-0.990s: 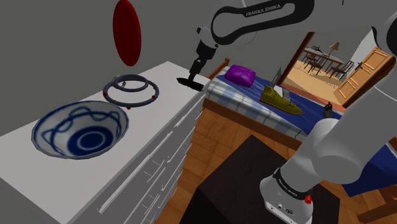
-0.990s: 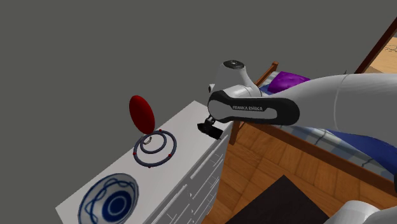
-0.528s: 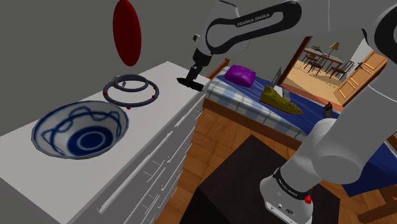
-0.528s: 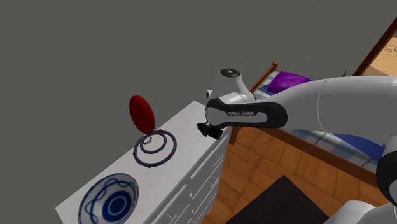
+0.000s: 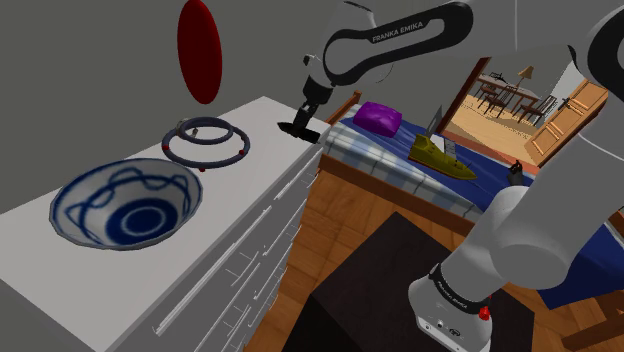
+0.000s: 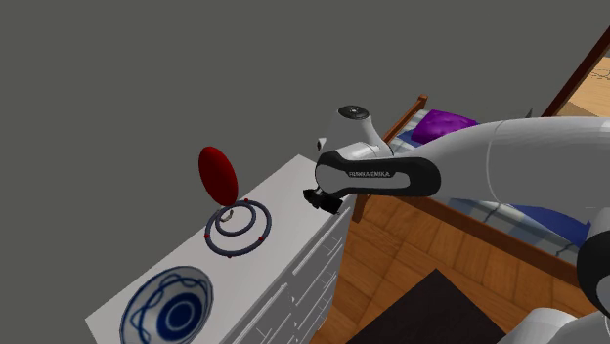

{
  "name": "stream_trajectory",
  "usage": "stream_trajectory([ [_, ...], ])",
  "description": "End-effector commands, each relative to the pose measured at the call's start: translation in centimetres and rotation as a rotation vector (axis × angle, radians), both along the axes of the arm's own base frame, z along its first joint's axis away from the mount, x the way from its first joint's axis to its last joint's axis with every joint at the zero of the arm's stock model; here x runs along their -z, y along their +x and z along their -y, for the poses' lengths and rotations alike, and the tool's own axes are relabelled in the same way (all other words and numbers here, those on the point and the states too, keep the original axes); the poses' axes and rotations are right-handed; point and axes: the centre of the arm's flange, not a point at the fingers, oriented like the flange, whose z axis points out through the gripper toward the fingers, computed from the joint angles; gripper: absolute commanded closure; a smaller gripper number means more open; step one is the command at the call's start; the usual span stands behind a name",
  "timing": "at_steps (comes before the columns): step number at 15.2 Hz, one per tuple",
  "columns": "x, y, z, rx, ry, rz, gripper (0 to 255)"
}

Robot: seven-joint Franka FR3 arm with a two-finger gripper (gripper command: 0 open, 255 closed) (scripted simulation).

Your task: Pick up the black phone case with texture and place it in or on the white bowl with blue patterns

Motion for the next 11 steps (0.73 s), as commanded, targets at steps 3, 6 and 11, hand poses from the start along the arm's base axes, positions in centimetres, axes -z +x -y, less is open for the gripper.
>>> stream_trajectory([
  [3, 0.0, 0.0, 0.0, 0.000, 0.000, -0.001, 255],
  [6, 0.0, 0.0, 0.0, 0.000, 0.000, -0.001, 255],
  [11, -1.5, 0.0, 0.0, 0.000, 0.000, -0.001, 255],
])
